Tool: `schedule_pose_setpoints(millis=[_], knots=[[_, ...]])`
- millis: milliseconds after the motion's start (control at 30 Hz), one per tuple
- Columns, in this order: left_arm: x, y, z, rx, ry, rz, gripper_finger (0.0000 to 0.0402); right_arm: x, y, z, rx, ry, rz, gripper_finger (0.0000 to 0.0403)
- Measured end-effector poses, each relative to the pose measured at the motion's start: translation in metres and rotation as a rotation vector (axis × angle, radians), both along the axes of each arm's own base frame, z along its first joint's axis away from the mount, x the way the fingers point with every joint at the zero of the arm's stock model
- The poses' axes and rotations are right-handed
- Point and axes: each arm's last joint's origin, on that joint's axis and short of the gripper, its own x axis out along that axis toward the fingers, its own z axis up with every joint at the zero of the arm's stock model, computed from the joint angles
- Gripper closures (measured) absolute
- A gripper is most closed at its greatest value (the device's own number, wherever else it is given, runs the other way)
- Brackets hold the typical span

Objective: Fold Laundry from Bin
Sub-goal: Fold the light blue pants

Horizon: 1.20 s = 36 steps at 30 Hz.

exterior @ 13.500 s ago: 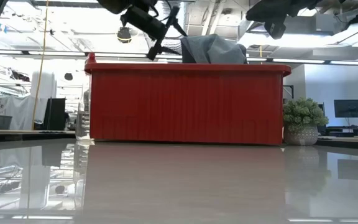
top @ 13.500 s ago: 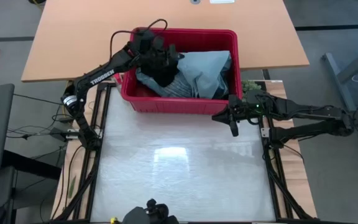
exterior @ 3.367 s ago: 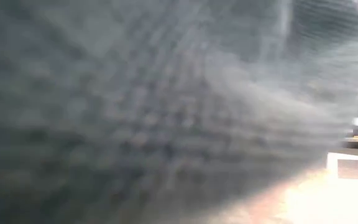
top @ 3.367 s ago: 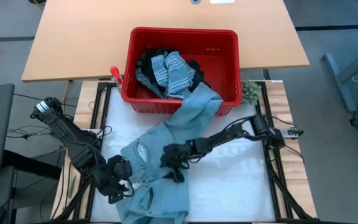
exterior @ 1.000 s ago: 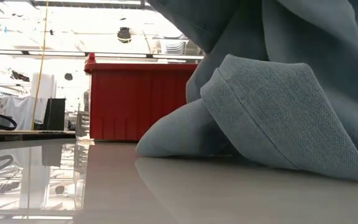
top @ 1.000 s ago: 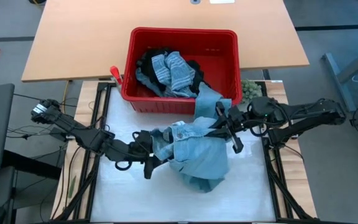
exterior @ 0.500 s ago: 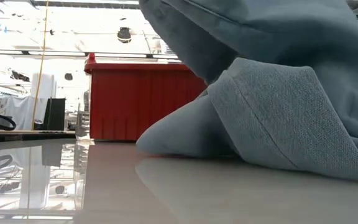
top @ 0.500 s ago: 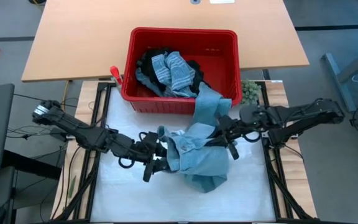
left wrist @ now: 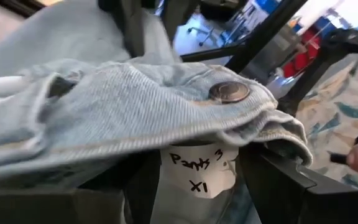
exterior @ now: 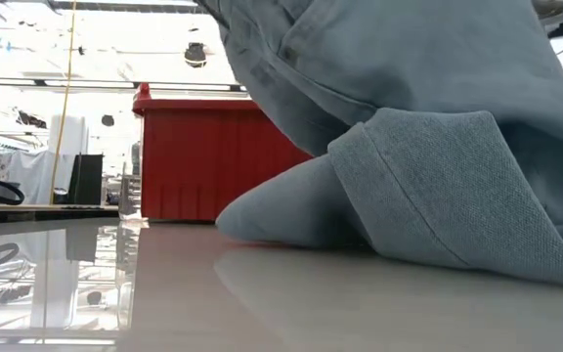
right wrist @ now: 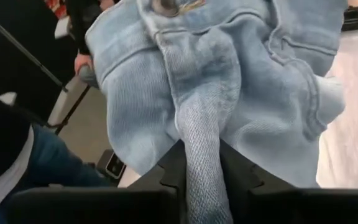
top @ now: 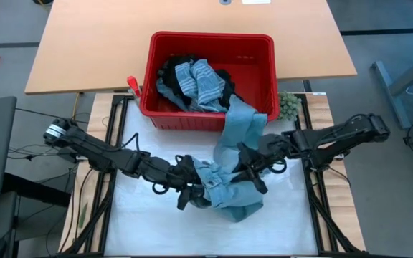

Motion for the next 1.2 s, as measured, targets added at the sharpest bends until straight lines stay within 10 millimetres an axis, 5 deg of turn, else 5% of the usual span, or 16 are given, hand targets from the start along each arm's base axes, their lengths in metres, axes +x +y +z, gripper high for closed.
schedule_pose_setpoints(millis=[300, 600, 1033, 1200], knots=[[-0.003, 0.005, -0.017, 0.013, 0.166, 0.116, 0.0227, -0.003, -0.007, 0.003, -0.045, -0.023, 0.0, 0.0213], [-0.002, 0.007, -0.016, 0.043, 0.144, 0.192, 0.0263, -0.003, -0.012, 0.003, -0.151, -0.06, 0.012, 0.0163], [0.0, 0.008, -0.009, 0.008, 0.071, 0.255, 0.0337, 0.026, -0.013, -0.033, -0.137, 0.099, -0.053, 0.0164], [0.0, 0.009, -0.009, -0.011, 0.069, 0.268, 0.0382, 0.026, -0.017, -0.031, -0.11, 0.103, -0.084, 0.0233]])
